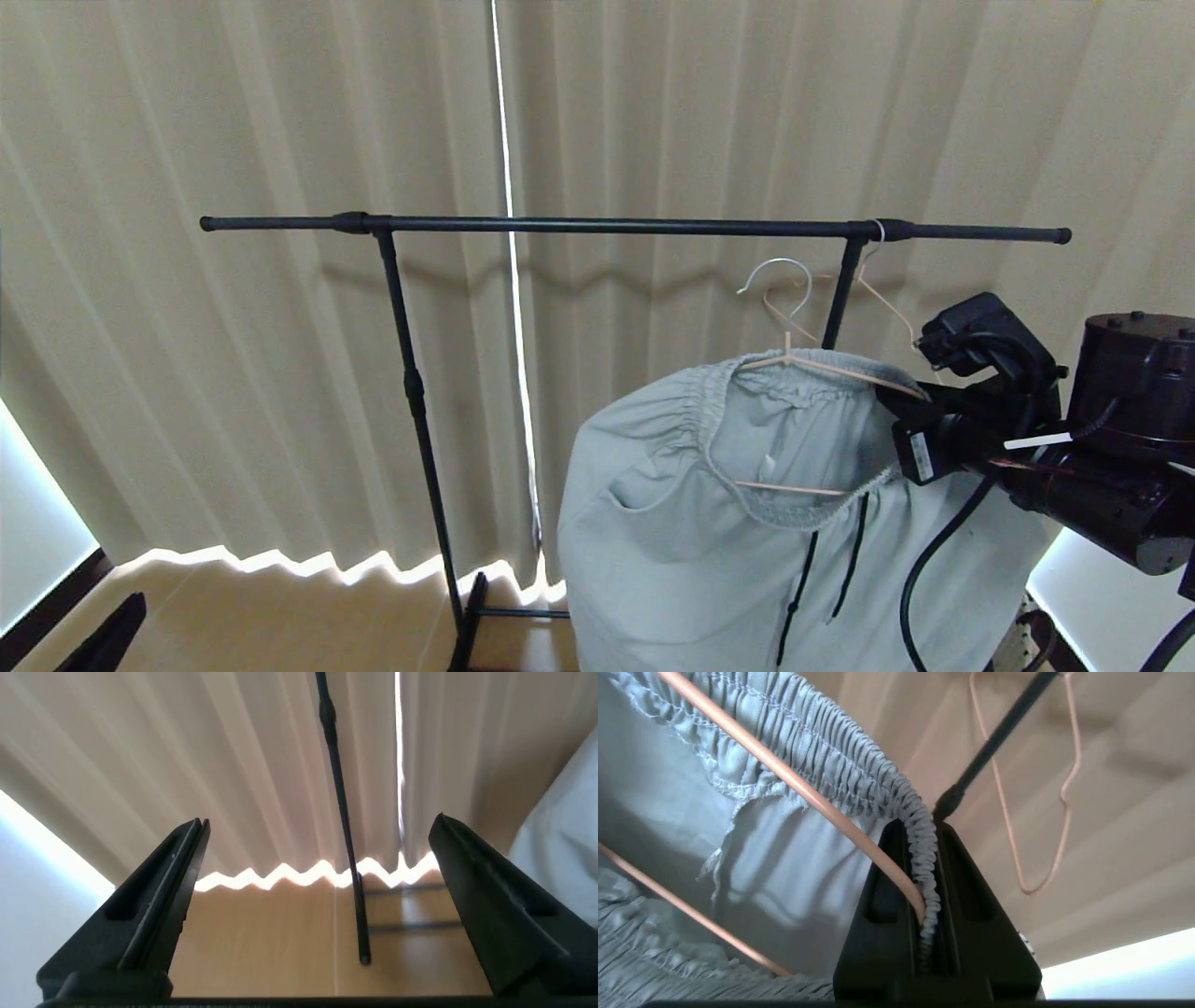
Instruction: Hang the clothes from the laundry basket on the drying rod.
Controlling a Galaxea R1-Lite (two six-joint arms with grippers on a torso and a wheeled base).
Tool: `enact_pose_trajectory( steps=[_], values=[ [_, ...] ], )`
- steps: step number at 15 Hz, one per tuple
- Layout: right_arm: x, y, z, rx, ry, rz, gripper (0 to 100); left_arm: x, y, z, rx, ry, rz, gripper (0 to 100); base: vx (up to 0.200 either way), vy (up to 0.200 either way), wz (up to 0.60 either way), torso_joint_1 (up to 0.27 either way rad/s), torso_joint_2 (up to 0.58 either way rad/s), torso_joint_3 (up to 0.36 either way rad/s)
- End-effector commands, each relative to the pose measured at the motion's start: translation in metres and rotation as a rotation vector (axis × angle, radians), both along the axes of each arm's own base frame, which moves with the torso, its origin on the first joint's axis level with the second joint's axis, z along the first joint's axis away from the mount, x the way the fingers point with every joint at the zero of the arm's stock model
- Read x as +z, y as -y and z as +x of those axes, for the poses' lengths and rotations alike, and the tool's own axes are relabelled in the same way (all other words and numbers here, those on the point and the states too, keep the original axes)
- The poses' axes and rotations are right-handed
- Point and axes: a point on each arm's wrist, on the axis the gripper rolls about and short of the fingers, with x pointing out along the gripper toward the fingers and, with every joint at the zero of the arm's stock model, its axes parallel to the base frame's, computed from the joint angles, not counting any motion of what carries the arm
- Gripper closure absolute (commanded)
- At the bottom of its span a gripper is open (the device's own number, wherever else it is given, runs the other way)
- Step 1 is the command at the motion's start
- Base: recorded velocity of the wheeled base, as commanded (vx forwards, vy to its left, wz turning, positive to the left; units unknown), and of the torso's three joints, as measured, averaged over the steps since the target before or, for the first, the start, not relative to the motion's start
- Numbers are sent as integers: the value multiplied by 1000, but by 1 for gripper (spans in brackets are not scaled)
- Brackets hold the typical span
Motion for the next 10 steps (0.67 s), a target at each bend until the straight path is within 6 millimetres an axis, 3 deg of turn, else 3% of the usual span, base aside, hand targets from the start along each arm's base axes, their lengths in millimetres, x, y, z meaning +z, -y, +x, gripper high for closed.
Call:
enact_pose_trajectory(
  steps=[1,10],
  values=[
    [1,0,0,-2,4,1,100,3,0,-5,5,41,3,0,0,0,0,0,0,0],
    [0,1,3,-50,13,-5,100,4,0,1,-11,9,-3,0,0,0,0,0,0,0]
  ],
)
